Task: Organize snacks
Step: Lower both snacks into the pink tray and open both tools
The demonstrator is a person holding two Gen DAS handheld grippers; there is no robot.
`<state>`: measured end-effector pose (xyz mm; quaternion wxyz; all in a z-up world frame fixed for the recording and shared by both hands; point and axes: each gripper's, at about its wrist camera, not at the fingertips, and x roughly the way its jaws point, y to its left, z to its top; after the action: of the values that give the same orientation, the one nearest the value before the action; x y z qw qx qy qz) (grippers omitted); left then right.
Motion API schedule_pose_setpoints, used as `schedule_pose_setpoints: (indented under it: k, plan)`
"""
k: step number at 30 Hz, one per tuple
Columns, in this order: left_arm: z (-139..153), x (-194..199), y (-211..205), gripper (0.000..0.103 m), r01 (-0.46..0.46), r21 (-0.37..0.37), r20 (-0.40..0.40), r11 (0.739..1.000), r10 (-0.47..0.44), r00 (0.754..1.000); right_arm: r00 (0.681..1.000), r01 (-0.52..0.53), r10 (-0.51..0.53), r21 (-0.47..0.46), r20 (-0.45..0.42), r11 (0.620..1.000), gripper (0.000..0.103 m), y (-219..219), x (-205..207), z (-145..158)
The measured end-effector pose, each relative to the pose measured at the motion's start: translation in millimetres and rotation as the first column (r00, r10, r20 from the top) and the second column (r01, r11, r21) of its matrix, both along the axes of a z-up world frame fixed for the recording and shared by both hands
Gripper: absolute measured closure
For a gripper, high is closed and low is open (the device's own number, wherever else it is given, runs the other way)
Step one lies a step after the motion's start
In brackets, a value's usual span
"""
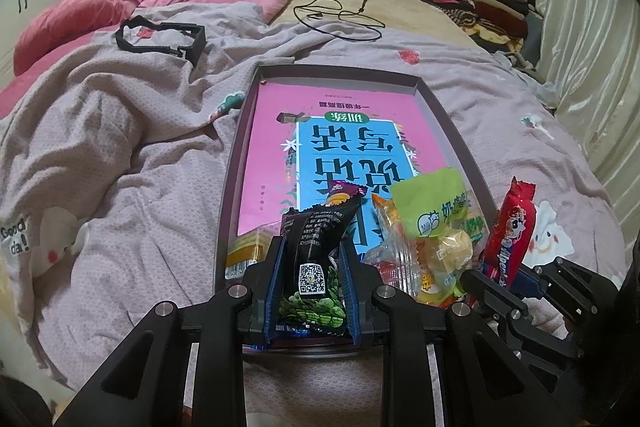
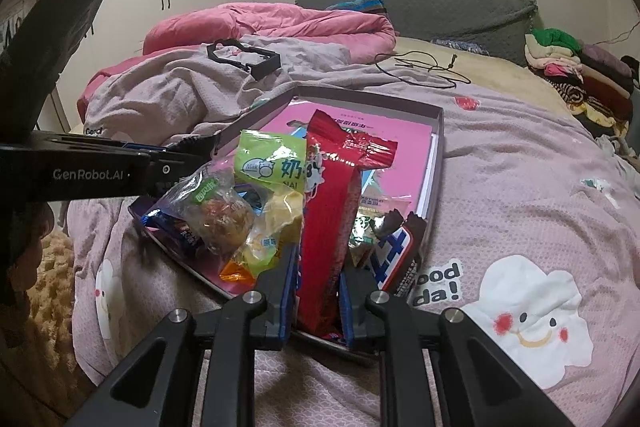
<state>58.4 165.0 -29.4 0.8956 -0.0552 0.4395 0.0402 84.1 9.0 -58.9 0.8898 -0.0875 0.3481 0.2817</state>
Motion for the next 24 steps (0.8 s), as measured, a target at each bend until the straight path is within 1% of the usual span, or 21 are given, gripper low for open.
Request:
schedule_pose_setpoints:
  k: [6, 9, 11, 14, 16, 18, 20, 22, 24]
  plan:
    - [0, 0, -3, 0.076, -0.003, 0.009, -0.001, 1.0, 0.003, 1.0, 1.0, -0.01, 0.009, 0.018, 0.007, 1.0, 0.079, -4, -2, 1]
    - [0, 0, -3, 0.076, -0.005, 0.008, 0.001, 1.0, 0.005, 1.0, 1.0, -0.014, 0.014, 0.023, 0.018, 1.0, 0.073, -5, -4, 3]
    - [1, 0, -4, 0.076, -0.008, 0.005, 0.003, 1.0, 0.008, 1.0, 0.999, -0.015, 0.015, 0.018, 0.03, 1.0, 0.064, -5, -7, 5]
    - [2, -1, -5, 0.075, -0.004, 0.008, 0.003, 1.0, 0.004, 1.0, 0.999, -0.019, 0.018, 0.023, 0.05, 1.0, 0.062, -6, -10, 10]
    - [4, -2, -6, 0.072, -0.003, 0.005, 0.012, 1.0, 0.003, 1.0, 0.998, -0.019, 0.017, 0.03, 0.064, 0.999, 0.059, -7, -12, 13]
    - [5, -3, -7, 0.066, -0.002, 0.005, 0.018, 1.0, 0.002, 1.0, 0.996, -0.018, 0.015, 0.036, 0.086, 0.999, 0.056, -8, -14, 18]
    - [7, -4, -7, 0.066, -0.005, 0.012, 0.024, 1.0, 0.004, 1.0, 0.995, -0.012, 0.008, 0.036, 0.102, 0.999, 0.051, -9, -15, 22]
    - [8, -4, -5, 0.064, -0.009, 0.008, 0.022, 1.0, 0.009, 1.0, 0.994, -0.008, 0.004, 0.038, 0.11, 0.999, 0.05, -10, -16, 24]
    - [11, -7, -3, 0.058, -0.015, -0.003, 0.029, 1.0, 0.015, 0.999, 0.994, 0.001, -0.005, 0.034, 0.113, 0.999, 0.05, -12, -17, 26]
